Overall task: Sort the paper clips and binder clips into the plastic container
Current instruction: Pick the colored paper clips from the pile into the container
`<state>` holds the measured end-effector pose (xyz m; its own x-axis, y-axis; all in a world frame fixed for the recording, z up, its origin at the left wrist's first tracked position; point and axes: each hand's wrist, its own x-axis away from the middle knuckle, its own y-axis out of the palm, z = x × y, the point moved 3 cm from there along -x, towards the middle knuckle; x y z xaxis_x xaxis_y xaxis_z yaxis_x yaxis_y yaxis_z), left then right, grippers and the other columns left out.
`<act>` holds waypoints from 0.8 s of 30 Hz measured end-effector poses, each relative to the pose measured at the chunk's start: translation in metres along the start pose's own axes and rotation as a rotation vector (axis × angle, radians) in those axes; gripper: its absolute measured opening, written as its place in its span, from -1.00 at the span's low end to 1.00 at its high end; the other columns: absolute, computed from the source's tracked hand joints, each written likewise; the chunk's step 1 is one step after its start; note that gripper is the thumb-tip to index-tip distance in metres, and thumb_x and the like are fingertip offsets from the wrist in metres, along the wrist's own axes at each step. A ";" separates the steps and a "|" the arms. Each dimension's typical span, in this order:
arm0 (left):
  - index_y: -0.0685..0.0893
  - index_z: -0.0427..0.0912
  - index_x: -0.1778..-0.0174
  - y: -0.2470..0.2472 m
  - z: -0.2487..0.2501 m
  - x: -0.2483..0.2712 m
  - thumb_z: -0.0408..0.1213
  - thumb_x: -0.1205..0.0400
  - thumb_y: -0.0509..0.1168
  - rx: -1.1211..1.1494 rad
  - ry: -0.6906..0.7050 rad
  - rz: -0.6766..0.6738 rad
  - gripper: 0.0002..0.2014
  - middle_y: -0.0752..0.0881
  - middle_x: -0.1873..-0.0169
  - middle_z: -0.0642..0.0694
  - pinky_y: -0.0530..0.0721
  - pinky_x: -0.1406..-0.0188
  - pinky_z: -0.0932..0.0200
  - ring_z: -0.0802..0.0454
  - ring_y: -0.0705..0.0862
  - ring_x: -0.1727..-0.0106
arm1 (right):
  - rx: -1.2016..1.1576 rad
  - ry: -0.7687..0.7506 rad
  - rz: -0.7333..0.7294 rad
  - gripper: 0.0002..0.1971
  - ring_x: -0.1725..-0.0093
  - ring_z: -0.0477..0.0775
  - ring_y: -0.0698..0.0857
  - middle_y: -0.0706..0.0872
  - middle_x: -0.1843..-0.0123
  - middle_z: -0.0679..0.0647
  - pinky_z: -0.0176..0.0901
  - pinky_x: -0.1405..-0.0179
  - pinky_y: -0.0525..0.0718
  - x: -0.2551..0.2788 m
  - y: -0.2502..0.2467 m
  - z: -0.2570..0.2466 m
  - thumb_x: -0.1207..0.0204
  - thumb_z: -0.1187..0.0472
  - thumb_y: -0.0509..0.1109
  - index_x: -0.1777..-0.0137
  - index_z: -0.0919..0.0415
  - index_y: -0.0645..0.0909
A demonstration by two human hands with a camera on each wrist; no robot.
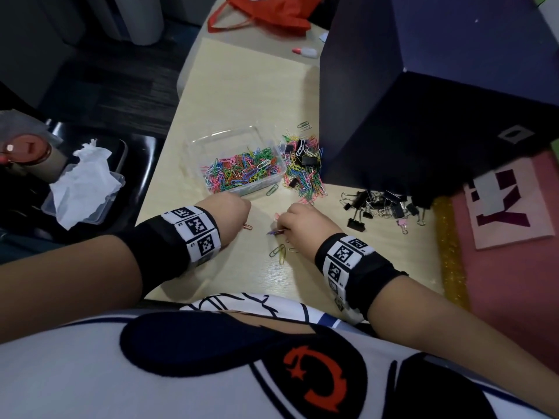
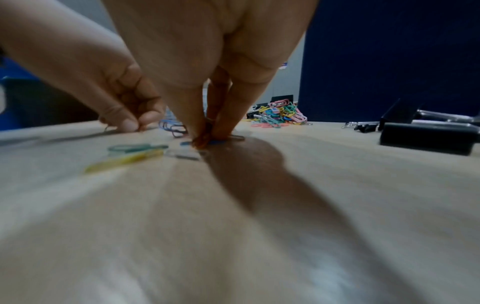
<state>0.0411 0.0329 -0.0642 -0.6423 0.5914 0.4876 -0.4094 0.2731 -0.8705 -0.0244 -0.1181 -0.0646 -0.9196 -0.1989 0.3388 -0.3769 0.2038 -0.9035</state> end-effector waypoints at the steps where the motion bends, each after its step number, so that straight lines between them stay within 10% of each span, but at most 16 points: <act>1: 0.61 -0.15 -0.01 0.000 0.000 0.000 -0.37 -0.60 0.22 0.002 0.000 0.000 -0.87 0.69 0.02 -0.14 0.58 0.14 0.10 -0.13 0.66 0.01 | -0.006 0.032 0.000 -0.74 -0.23 0.21 0.54 0.57 -0.12 0.14 -0.04 -0.17 0.55 -0.004 -0.002 0.001 -0.57 0.33 0.28 -0.20 0.11 0.66; 10: 0.60 -0.15 -0.01 -0.029 -0.010 0.010 -0.32 -0.62 0.22 0.172 0.011 0.131 -0.89 0.69 -0.02 -0.14 0.50 0.05 0.10 -0.15 0.62 -0.07 | -0.242 0.169 0.275 -0.94 0.02 0.02 0.67 0.70 -0.01 0.01 -0.17 -0.09 0.63 -0.036 -0.062 -0.010 -0.55 0.11 0.41 0.04 0.01 0.71; 17: 0.69 -0.11 -0.07 -0.078 -0.042 0.013 -0.20 -0.61 0.31 0.352 -0.138 0.455 -0.84 0.70 -0.01 -0.20 0.57 -0.08 -0.01 -0.21 0.64 -0.08 | -0.311 0.152 0.380 -0.76 -0.12 0.05 0.63 0.61 -0.22 0.08 -0.17 -0.21 0.52 -0.048 -0.092 -0.022 -0.60 0.22 0.27 -0.22 0.06 0.64; 20: 0.68 -0.09 -0.16 -0.072 -0.042 0.014 -0.19 -0.63 0.27 0.355 -0.136 0.460 -0.79 0.70 -0.04 -0.18 0.57 -0.09 -0.01 -0.20 0.64 -0.10 | -0.173 0.204 0.232 -0.77 -0.13 0.11 0.63 0.57 -0.21 0.09 -0.16 -0.16 0.52 -0.042 -0.076 -0.011 -0.57 0.30 0.22 -0.10 0.08 0.65; 24: 0.68 -0.08 -0.13 -0.053 -0.020 0.016 -0.26 -0.60 0.24 0.337 -0.033 0.396 -0.77 0.67 -0.06 -0.17 0.57 -0.10 0.02 -0.20 0.63 -0.12 | 0.019 0.117 -0.108 -0.40 -0.50 0.18 0.41 0.36 -0.57 0.08 0.00 -0.48 0.41 -0.035 -0.033 -0.007 -0.51 0.43 0.20 -0.56 0.08 0.35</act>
<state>0.0653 0.0427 -0.0115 -0.8081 0.5740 0.1319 -0.3134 -0.2294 -0.9215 0.0197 -0.1115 -0.0453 -0.8807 -0.1051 0.4619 -0.4735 0.1689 -0.8644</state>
